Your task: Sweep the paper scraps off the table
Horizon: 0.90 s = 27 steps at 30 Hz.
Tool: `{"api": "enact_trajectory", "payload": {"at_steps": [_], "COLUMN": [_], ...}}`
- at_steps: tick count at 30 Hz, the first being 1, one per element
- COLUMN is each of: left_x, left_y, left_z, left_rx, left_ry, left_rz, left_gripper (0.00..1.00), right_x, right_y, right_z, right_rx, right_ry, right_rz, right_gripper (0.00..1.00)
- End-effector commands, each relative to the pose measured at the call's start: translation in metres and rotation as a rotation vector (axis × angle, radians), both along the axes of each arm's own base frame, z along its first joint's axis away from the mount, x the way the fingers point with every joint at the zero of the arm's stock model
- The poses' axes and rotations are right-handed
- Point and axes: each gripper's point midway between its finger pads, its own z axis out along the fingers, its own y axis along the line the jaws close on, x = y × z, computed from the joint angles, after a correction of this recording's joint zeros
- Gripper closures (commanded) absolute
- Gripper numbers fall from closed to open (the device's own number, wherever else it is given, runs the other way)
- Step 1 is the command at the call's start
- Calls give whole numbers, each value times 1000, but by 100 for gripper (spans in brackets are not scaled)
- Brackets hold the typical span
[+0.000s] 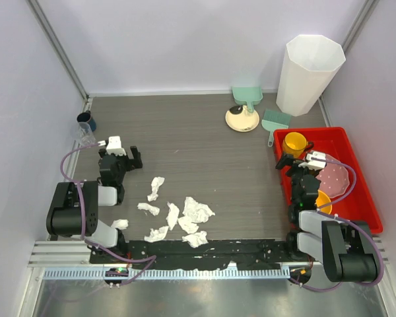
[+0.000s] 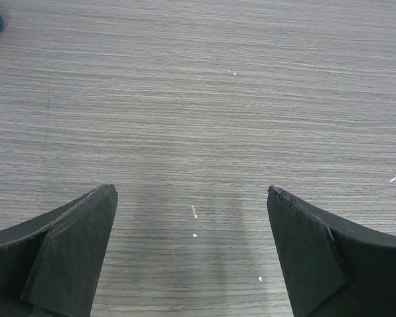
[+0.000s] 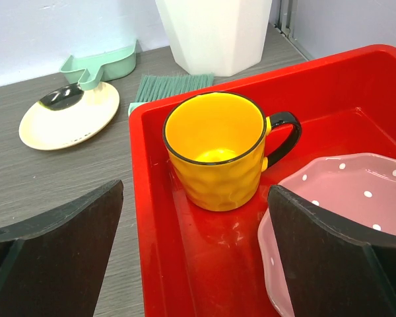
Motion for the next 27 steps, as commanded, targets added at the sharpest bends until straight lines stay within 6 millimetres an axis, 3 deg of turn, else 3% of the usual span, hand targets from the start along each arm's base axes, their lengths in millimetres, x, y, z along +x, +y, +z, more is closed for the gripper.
{"api": "enact_trajectory", "payload": {"at_steps": [1,12,15,16,17,18,19,20,21,22,23,25,27], "left_x": [9,9,9,14,10,11,17,10,9,6,2,-2,-12], "left_y": [3,2,-5,-7,-9,-14,-17,-20,-25,-36,-41,-57,-64], "left_z": [20,20,22,37,27,30,49,40,43,47,54,67,75], "left_rx": [13,13,27,32,31,28,32,42,41,34,41,70,78], "left_ry": [-76,-77,-74,-99,-31,-17,-40,22,26,19,8,-18,11], "left_rz": [9,3,-47,-60,-78,-106,-130,-157,-186,-250,-284,-404,-465], "left_gripper": [0,0,0,0,0,0,0,0,0,0,0,0,0], "right_x": [-11,-10,-6,-6,-4,-4,-3,1,2,3,7,8,12], "right_y": [-1,4,3,4,4,5,7,9,11,19,23,36,41], "right_z": [-7,13,40,38,47,58,54,68,75,74,92,99,123], "right_rx": [11,43,55,67,72,80,87,108,118,121,120,118,128], "right_ry": [-15,-81,-143,-128,-141,-167,-135,-154,-154,-119,-143,-119,-142], "right_rz": [-8,16,11,10,9,18,24,34,46,90,115,182,210], "right_gripper": [4,4,4,4,4,4,4,5,5,5,7,8,10]}}
